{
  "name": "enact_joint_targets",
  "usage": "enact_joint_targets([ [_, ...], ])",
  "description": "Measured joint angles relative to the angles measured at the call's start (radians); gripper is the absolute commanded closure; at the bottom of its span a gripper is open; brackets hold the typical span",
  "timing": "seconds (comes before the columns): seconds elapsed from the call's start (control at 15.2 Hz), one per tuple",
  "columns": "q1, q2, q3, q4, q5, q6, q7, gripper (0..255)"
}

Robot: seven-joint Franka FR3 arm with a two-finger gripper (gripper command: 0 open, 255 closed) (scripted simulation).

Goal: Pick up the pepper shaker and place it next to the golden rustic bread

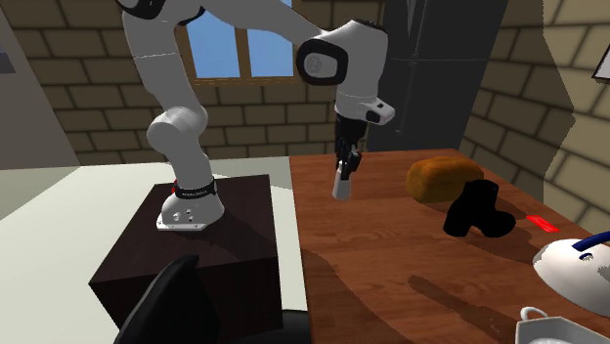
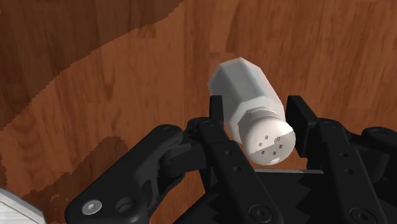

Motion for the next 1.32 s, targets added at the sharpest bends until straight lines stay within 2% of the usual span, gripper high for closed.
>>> enact_joint_targets([
  [0.66, 0.005, -0.035, 0.009, 0.087, -0.013, -0.119, 0.027, 255],
  [1.12, 0.071, 0.074, 0.078, 0.207, 0.037, -0.125, 0.139, 255],
  [1.32, 0.097, 0.148, 0.104, 0.294, 0.060, -0.137, 0.184, 255],
])
